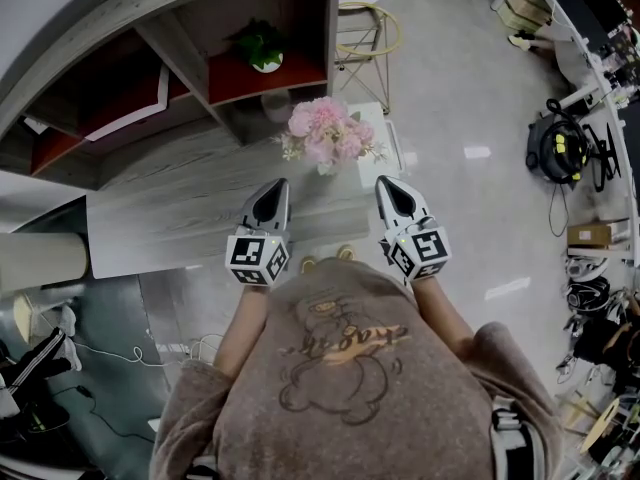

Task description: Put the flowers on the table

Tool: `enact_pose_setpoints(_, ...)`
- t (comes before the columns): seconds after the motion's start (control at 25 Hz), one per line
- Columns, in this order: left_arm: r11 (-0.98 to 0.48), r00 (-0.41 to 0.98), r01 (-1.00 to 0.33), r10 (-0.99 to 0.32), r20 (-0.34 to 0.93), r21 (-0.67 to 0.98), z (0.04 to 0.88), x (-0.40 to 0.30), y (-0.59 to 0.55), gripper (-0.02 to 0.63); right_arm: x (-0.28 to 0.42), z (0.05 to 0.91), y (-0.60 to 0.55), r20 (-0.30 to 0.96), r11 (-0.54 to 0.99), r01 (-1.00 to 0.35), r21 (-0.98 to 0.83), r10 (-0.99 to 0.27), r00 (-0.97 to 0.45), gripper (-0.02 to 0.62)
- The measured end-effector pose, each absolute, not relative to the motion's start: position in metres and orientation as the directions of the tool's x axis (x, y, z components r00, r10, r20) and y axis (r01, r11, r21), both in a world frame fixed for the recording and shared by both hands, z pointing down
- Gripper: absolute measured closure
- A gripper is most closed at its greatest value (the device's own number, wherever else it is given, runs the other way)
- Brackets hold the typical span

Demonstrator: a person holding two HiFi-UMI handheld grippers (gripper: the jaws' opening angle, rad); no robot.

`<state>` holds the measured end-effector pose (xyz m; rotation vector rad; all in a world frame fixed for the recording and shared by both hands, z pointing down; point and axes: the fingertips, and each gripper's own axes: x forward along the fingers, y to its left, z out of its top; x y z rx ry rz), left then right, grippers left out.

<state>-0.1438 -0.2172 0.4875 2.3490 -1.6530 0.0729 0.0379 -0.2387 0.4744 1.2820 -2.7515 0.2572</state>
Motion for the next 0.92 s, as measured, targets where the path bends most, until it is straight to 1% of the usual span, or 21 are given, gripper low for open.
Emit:
enact_pose_setpoints(0.4,-0.333,0.368,-0.923,-0.911,0.188,0.191,0.4847,-0.1366,-0.2161,0.588,0.0368,0.4735,-0.2351,0.155,0.629,-0.767,-0.125,-0.751,-0.642,0.606)
enact_pose_setpoints(0.92,-0.325,0.36,-0.926,-0.914,0.187,0.194,0.4834,-0.1385,-0.2169,0.588,0.0392,0.4745,-0.2342,0.158,0.62,-0.773,-0.131,-0.757,-0.634,0.606)
